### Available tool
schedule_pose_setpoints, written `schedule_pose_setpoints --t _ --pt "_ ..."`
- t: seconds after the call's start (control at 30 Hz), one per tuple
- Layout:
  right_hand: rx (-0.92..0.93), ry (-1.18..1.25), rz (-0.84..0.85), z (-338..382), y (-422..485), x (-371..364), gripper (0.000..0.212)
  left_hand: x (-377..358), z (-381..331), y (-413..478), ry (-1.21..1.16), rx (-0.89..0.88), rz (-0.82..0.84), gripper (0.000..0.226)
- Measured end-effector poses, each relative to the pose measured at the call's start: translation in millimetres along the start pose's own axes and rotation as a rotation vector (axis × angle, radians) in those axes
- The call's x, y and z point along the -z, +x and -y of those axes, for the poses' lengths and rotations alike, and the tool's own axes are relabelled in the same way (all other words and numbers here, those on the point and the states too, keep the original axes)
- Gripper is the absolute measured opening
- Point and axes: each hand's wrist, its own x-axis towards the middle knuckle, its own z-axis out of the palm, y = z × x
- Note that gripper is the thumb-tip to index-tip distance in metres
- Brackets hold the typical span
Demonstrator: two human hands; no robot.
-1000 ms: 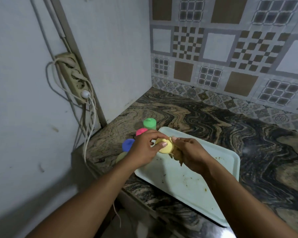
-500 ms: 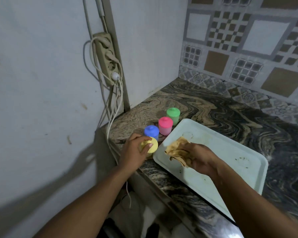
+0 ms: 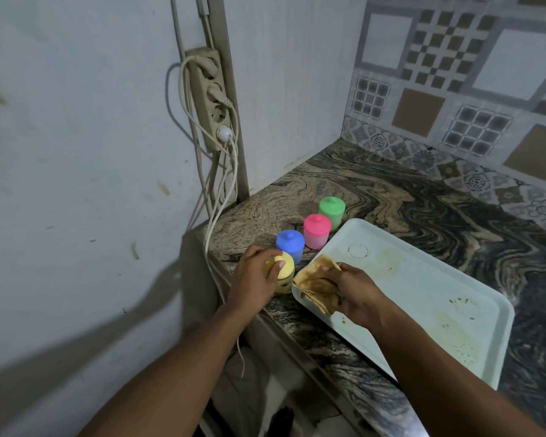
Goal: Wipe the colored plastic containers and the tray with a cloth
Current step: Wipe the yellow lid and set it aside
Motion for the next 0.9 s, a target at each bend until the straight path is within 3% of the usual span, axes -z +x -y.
schedule_pose_setpoints --t 0.43,0.63,0.77,0.83,0.9 --pt "-0.039 0.0 -0.026 -2.0 8.1 4.7 0.022 -4.6 6.5 -5.4 -0.032 0.018 0.065 0.023" --pt "-0.042 -0.184 -0.05 -1.1 2.5 22.9 0.018 -14.8 0.0 -4.9 0.034 0.054 0.059 0.027" --pt "0.109 -0.509 -0.161 11.0 -3.3 52.3 0.01 -14.8 -21.0 -15.4 0.147 0.03 -0.165 0.055" --pt "0.158 -0.604 -0.231 19.3 -3.0 67.3 0.009 -19.0 -36.2 -24.1 0.208 -0.049 -0.252 0.053" --pt "0.161 -0.567 -0.262 25.7 -3.9 77.4 0.007 -28.1 -51.5 -34.4 0.211 -0.082 -0.209 0.04"
